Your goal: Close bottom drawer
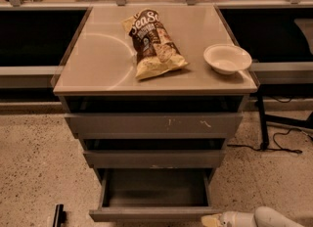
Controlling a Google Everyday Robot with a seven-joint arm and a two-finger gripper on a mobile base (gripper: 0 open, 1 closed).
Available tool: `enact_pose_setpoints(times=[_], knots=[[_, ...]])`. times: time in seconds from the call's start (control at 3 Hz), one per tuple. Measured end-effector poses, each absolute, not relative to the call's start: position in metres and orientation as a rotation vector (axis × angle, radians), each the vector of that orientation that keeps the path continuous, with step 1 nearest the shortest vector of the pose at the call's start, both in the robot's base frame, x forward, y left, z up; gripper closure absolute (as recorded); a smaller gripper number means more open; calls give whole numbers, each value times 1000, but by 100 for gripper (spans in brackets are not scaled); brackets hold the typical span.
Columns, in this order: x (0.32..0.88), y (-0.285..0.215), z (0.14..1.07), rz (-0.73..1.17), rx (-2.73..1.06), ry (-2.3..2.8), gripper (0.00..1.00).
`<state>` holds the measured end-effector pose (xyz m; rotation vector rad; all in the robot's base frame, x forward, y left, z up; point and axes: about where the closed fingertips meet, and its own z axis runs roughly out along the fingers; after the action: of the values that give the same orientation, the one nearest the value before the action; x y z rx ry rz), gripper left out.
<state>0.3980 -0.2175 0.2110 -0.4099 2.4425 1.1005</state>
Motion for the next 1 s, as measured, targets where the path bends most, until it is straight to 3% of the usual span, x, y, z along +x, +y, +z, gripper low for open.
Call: enact_pose_setpoints(times=[1.0], knots=[[445,-219,151,1037,-455,2446,100]])
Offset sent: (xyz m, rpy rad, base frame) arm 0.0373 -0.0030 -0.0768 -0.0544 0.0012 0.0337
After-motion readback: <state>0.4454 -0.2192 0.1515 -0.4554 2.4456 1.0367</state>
